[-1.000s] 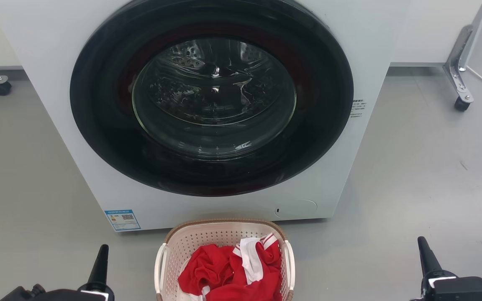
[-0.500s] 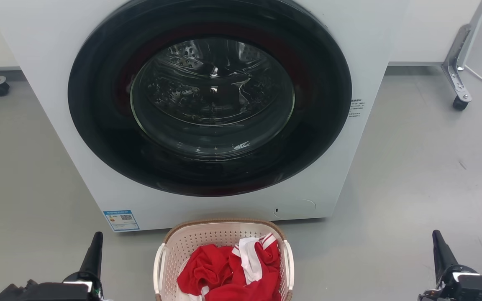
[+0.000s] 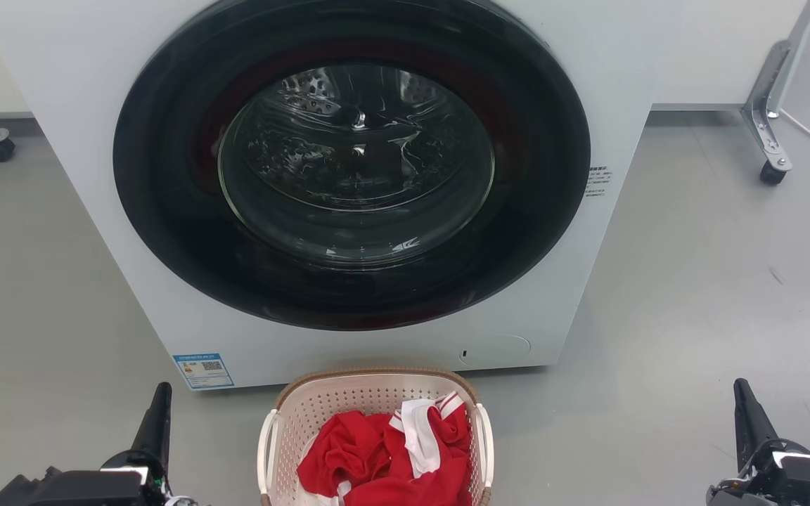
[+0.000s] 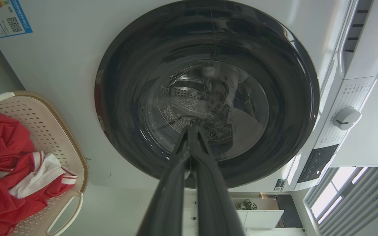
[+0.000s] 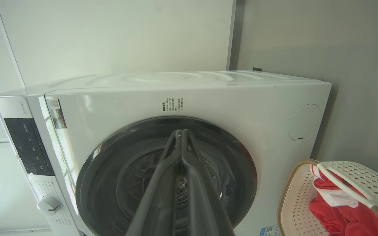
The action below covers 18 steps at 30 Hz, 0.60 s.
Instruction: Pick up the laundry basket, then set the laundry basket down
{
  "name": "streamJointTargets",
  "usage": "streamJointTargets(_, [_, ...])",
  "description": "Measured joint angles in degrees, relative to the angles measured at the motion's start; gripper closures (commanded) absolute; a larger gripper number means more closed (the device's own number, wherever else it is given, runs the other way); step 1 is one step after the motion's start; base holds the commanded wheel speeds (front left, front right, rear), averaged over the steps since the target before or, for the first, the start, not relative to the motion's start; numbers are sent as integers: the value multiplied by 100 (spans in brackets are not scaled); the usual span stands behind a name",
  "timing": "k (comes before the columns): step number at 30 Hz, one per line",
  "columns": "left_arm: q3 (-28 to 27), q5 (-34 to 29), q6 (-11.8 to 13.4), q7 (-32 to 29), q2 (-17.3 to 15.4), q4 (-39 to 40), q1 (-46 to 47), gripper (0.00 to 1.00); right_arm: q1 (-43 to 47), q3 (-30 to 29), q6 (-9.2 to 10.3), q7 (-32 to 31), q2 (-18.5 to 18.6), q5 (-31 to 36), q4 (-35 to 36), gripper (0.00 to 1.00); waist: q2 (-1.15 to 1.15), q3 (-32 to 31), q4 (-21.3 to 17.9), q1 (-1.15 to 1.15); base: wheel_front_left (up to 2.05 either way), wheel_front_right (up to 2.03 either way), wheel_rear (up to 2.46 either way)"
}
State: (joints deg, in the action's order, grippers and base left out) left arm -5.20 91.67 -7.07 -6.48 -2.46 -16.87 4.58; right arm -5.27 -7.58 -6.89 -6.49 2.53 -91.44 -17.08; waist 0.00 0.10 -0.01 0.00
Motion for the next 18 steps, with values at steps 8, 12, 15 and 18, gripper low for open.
streamJointTargets(8, [0,2,0,0,0,-1,0,100,0,0,0,0,-1,0,0,100,0,0,0,0,0,0,0])
streamJointTargets(12, [0,2,0,0,0,-1,0,100,0,0,0,0,-1,0,0,100,0,0,0,0,0,0,0])
streamJointTargets(15, [0,2,0,0,0,-1,0,100,0,0,0,0,-1,0,0,100,0,0,0,0,0,0,0])
streamJointTargets(18, [0,2,0,0,0,-1,0,100,0,0,0,0,-1,0,0,100,0,0,0,0,0,0,0])
